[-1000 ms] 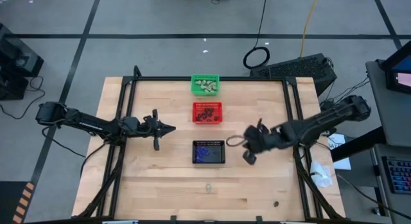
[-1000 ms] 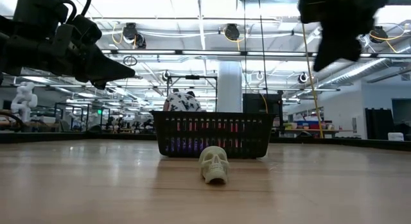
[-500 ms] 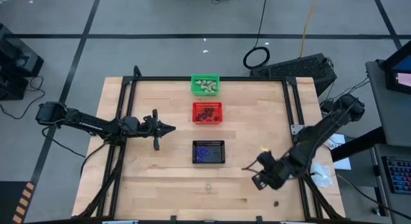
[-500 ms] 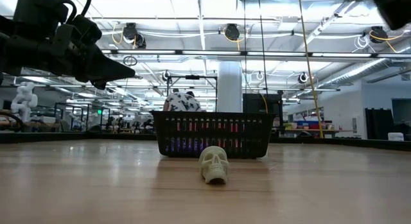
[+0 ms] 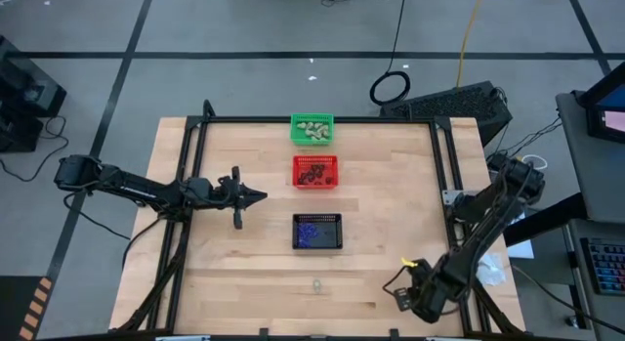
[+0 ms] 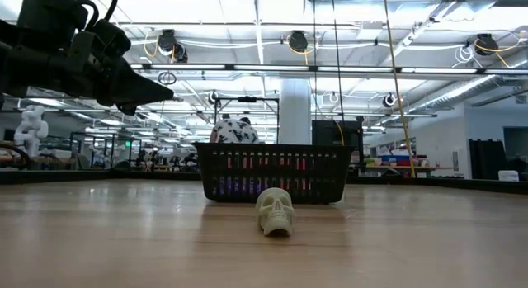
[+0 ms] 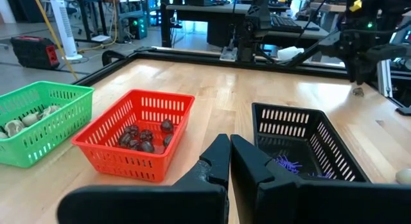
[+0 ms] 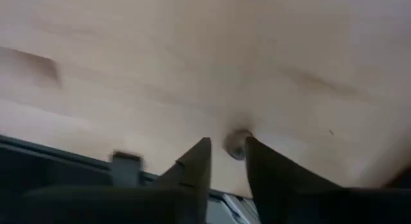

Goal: Sort Halloween decoration
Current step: Put the black skull toy into the red basket

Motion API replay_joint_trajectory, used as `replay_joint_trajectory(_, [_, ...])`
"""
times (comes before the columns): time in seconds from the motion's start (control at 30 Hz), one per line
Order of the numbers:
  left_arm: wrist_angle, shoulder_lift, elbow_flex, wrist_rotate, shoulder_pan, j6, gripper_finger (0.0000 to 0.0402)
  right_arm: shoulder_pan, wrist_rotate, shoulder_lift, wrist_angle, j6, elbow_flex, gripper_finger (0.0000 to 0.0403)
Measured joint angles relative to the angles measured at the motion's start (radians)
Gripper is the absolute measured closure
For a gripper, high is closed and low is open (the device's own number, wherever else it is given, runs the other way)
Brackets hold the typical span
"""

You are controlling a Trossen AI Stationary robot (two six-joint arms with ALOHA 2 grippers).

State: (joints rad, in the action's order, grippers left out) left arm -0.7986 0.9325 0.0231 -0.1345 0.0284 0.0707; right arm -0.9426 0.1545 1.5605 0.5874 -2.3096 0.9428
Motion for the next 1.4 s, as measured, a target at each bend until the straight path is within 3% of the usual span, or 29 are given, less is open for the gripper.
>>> replay_joint_trajectory(0.23, [0.0,0.0,0.0,0.0,0.0,0.0,0.0394,-0.034,0.018,0.034,-0.024,-0.008,0.0,0.0234])
replay_joint_trajectory(0.47, [0.0,0.0,0.0,0.0,0.0,0.0,0.0394,-0.048,0.032,0.103,-0.102,0.013,0.0,0.0223])
replay_joint_trajectory(0.7, [0.001,0.0,0.0,0.0,0.0,0.0,0.0394,-0.048,0.034,0.123,-0.104,0.019,0.0,0.0249])
replay_joint_trajectory(1.07, [0.0,0.0,0.0,0.0,0.0,0.0,0.0394,-0.048,0.067,0.121,-0.092,0.052,0.001,0.0345])
replay_joint_trajectory(1.4, [0.001,0.0,0.0,0.0,0.0,0.0,0.0394,-0.035,0.078,0.081,-0.074,0.111,0.0,0.0356])
